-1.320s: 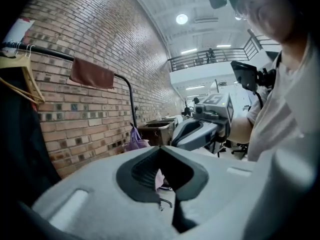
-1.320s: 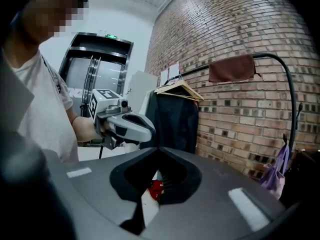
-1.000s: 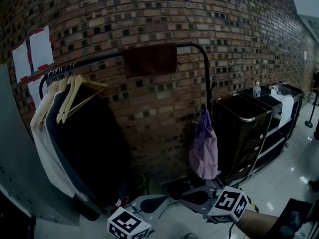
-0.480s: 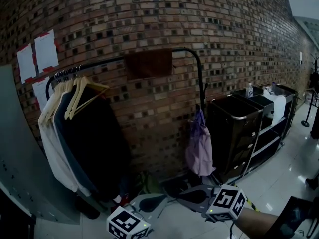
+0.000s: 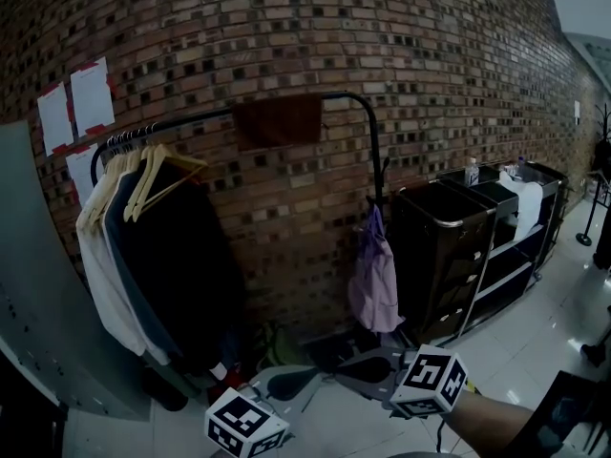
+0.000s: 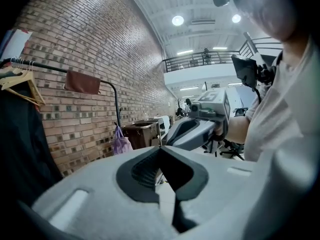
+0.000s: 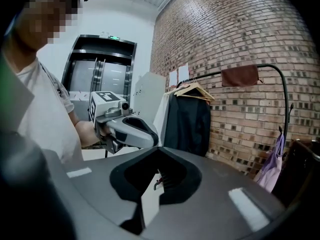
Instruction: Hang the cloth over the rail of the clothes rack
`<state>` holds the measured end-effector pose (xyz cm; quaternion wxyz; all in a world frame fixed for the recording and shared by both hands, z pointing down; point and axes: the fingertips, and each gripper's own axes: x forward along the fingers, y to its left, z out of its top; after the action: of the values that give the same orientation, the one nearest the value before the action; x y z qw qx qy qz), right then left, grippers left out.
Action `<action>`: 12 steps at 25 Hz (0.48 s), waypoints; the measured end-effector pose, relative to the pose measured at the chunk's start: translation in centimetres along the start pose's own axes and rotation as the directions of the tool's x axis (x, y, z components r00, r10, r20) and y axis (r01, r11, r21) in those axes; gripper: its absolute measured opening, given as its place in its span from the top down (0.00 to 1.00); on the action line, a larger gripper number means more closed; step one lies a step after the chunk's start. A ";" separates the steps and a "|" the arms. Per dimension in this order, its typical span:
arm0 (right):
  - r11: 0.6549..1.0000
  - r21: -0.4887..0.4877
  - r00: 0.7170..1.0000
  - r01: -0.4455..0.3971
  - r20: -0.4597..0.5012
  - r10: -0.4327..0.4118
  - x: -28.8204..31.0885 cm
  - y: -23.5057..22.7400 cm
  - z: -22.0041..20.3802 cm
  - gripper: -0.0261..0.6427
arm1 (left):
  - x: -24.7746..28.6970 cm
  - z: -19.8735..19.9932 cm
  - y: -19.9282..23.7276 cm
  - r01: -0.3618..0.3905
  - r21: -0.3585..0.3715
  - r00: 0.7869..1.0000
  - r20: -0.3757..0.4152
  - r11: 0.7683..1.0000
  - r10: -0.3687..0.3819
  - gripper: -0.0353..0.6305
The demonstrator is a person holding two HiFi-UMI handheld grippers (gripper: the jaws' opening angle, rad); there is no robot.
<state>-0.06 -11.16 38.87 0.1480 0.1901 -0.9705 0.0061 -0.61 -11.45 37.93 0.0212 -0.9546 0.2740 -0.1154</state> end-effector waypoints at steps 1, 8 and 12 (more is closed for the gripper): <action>1.000 -0.002 1.000 -0.002 -0.002 0.002 -0.3 0.1 -0.1 0.96 | 0.1 0.0 -0.3 -0.001 0.000 1.000 -0.001 1.000 0.001 0.94; 1.000 -0.010 1.000 -0.015 -0.001 0.015 -1.4 0.8 -0.2 0.96 | 0.1 0.2 -1.4 -0.008 0.002 1.000 -0.020 1.000 0.008 0.94; 1.000 -0.010 1.000 -0.020 0.003 0.020 -1.3 0.9 -0.1 0.96 | 0.1 0.2 -1.6 0.005 -0.020 1.000 -0.014 1.000 -0.005 0.94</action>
<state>0.77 -9.83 38.65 0.1473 0.1794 -0.9727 0.0025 0.35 -10.13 37.88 0.0097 -0.9546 0.2729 -0.1194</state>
